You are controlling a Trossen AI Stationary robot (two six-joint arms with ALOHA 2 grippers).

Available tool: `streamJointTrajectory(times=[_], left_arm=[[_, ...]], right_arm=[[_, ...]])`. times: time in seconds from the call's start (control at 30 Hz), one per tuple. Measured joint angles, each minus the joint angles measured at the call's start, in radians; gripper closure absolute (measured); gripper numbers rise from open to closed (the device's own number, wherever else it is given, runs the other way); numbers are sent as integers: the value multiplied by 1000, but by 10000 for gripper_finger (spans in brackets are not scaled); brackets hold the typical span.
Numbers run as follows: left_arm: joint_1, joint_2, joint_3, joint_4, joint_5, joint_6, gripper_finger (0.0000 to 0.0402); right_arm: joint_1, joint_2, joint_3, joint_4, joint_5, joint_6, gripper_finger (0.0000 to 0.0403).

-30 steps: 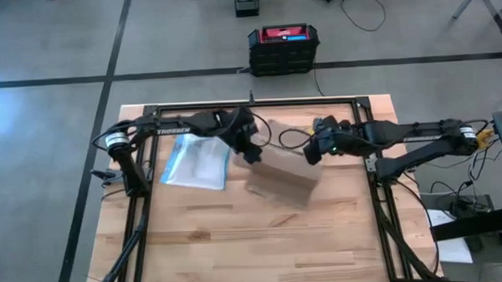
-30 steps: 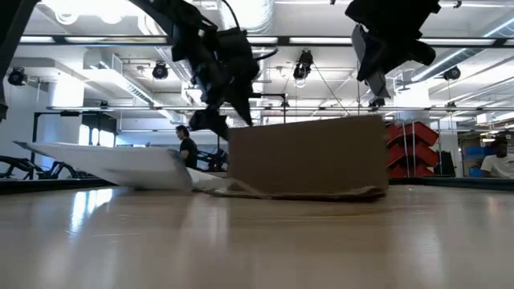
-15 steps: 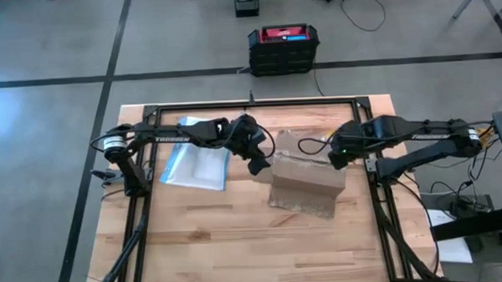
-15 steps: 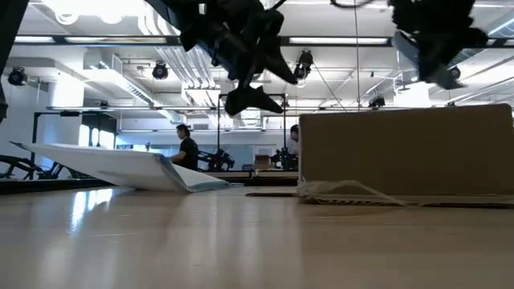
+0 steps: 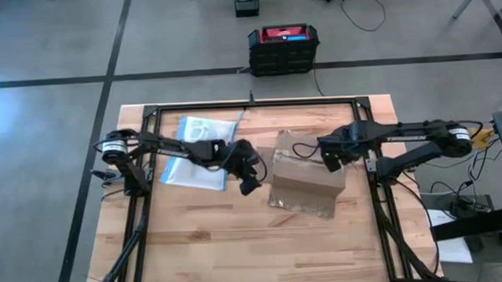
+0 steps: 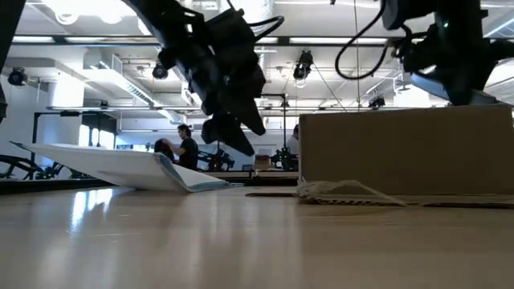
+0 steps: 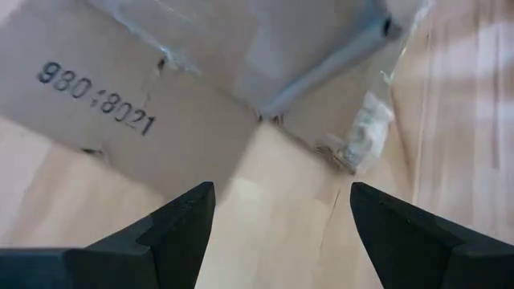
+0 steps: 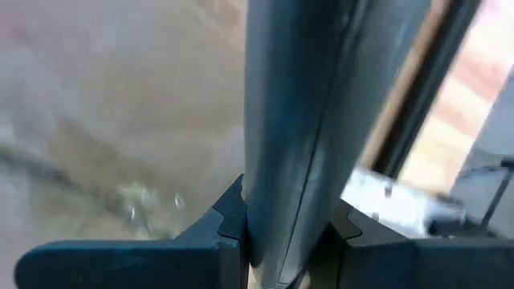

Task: Pack items into zip bag
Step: Break down the brown box until it is flat

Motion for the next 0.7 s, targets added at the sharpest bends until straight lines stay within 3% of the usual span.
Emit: streamJointTrajectory(times=[0.17, 0.3, 0.53, 0.63, 0.7], left_arm=[[-64, 22, -77, 277, -142, 18, 126], [-92, 73, -79, 394, -165, 83, 126], [-122, 110, -28, 404, -142, 121, 127], [-123, 65, -26, 354, -163, 117, 127], [-121, 6, -28, 297, -237, 133, 127]], right_arm=[[-116, 81, 4, 236, 34, -227, 347], [-189, 151, 61, 349, 150, -334, 347], [-184, 185, 311, 352, 367, -547, 347], [-148, 158, 379, 337, 387, -592, 347], [-110, 122, 390, 343, 383, -599, 347]])
